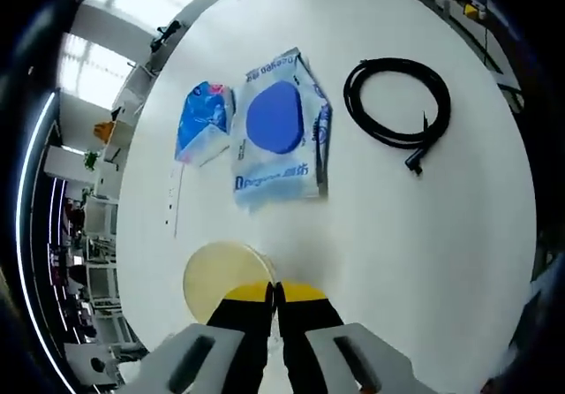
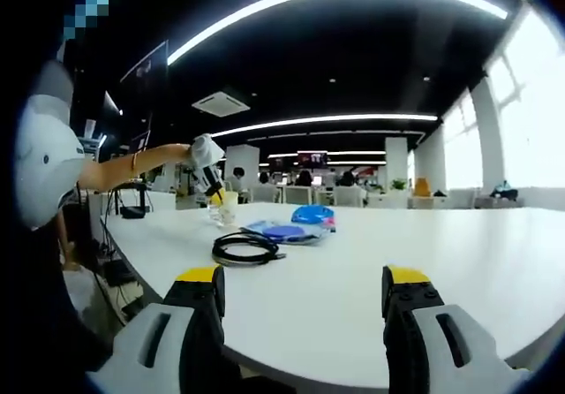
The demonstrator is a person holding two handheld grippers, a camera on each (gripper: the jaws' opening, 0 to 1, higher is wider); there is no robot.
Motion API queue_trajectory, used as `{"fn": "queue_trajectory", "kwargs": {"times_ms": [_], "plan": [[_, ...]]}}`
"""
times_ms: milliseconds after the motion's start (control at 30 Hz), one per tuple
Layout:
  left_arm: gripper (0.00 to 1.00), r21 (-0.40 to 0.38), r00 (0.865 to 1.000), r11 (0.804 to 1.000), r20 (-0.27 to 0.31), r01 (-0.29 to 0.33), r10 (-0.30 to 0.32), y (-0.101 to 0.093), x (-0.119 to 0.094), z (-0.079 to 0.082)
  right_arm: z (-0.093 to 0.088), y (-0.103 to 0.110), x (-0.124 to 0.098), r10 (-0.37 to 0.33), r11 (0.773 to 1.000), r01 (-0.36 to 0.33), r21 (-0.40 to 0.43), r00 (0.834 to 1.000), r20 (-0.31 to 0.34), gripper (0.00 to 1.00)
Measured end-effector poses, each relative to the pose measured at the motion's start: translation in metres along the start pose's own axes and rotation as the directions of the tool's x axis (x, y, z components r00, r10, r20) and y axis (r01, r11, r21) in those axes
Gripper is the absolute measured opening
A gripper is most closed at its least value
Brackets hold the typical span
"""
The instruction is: Arrange the tabletop items into an orderly group along one side of the table until the central work area is clear of visible clutter.
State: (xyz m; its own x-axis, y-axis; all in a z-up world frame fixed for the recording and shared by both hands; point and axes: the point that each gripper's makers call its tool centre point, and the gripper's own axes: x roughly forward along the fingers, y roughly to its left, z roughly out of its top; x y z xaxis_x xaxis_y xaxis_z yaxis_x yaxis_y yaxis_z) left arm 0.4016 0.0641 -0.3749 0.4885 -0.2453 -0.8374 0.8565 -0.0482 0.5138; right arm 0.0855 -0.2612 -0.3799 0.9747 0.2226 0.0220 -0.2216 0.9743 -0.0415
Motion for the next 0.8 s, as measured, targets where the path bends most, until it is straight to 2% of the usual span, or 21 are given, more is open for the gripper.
{"fn": "queue_trajectory", "kwargs": {"times_ms": [233,400,667,800], "plan": [[0.01,-0.012,0.999,0.999,-0.007,0.032,-0.033,0.002,-0.005,0.0,0.0,0.005,0.001,0.032,0.999,-0.032,-0.003,0.999,0.001,0.7],[0.01,-0.041,0.994,0.993,0.021,0.109,-0.108,-0.008,0.001,0.003,0.0,0.007,0.002,0.039,0.999,-0.039,-0.009,0.999,0.002,0.7],[0.01,-0.077,0.995,0.992,0.04,0.099,-0.096,-0.002,0.003,0.003,-0.006,0.002,-0.001,0.016,1.0,-0.016,0.007,1.0,-0.011,0.7],[0.01,-0.074,0.994,0.992,0.031,0.106,-0.104,-0.004,0.003,0.002,-0.009,-0.001,-0.001,0.003,1.0,-0.003,0.005,1.0,-0.023,0.7]]}}
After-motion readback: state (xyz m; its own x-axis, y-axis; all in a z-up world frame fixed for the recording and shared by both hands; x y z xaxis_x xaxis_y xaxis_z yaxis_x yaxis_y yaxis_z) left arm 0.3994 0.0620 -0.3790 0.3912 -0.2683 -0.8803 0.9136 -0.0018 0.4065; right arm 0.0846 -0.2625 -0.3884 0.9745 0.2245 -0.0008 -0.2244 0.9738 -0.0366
